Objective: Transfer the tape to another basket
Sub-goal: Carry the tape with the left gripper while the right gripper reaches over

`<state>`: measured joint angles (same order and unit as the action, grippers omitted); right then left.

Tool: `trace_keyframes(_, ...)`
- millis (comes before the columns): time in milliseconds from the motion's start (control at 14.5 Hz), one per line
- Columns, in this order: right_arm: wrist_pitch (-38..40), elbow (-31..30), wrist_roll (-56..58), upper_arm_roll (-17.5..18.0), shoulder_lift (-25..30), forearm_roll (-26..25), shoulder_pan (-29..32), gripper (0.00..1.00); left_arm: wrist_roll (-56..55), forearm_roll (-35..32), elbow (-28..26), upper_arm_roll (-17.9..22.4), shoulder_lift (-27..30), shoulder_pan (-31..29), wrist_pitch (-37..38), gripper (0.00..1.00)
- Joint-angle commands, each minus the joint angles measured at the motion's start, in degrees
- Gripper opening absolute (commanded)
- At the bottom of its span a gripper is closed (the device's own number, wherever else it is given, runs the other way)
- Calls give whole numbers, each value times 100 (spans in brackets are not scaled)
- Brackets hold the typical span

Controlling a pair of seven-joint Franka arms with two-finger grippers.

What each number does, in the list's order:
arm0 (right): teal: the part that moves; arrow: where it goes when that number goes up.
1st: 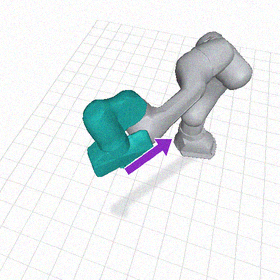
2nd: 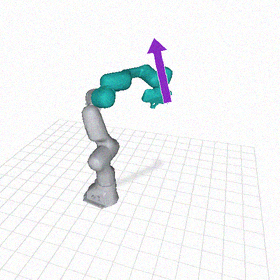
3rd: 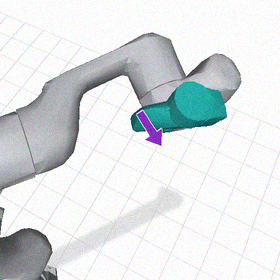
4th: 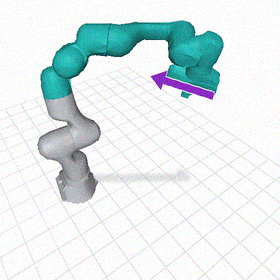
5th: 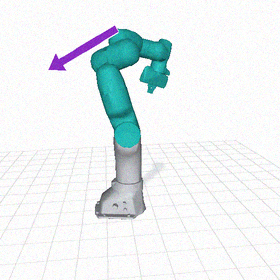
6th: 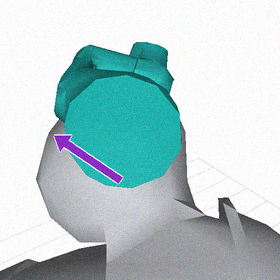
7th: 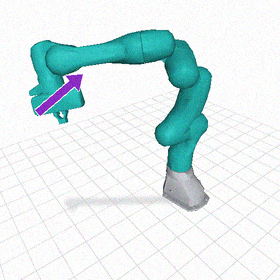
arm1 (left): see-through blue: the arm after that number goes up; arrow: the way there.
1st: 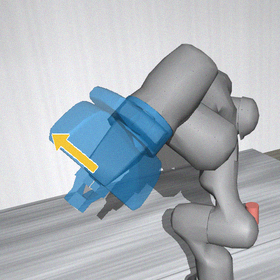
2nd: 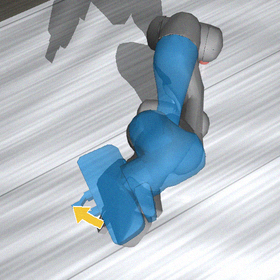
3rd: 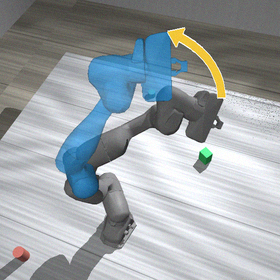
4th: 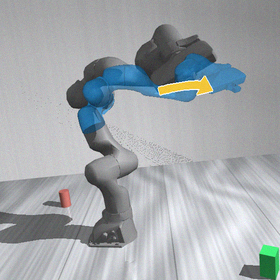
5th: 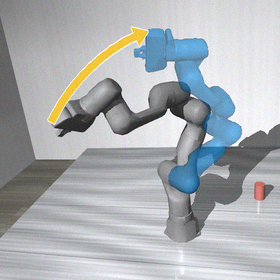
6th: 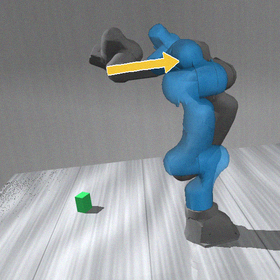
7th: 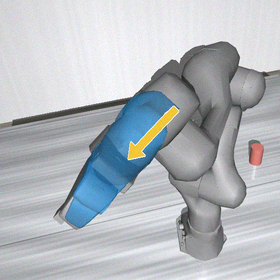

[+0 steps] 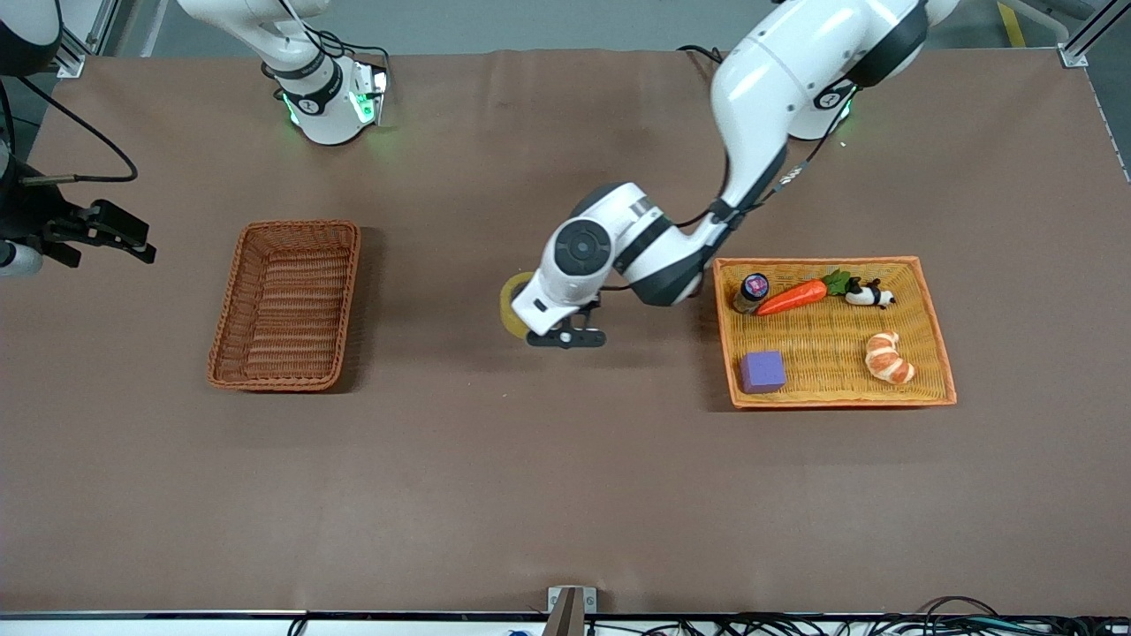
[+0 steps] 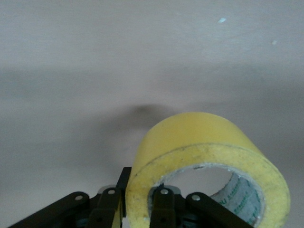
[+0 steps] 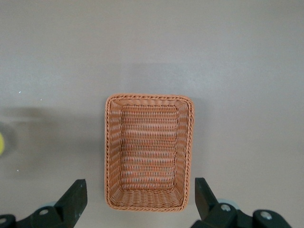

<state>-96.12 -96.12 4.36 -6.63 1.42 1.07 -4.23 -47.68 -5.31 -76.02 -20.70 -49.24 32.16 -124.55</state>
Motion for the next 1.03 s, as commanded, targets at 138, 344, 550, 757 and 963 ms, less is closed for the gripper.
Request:
trace_keyframes(138, -266, -232, 12, 13, 60, -28, 18, 100, -75, -32, 334, 365, -402, 519, -438, 21)
trace_keyframes(344, -294, -389, 12, 30, 60, -28, -52, 100, -390, -14, 307, 365, -377, 581, -438, 78)
trace_keyframes(550, -398, -767, -23, 109, 43, 33, -219, 100, -488, -14, 272, 347, -104, 485, -325, 100)
trace_keyframes(757, -1117, -1434, -102, 171, -10, 43, -534, 100, -418, -41, 158, 356, 597, 213, 543, 100)
trace_keyframes(963, -1804, -1971, -1048, 809, -124, 51, -676, 100, -68, -93, -446, 356, 1659, -313, 1266, 100)
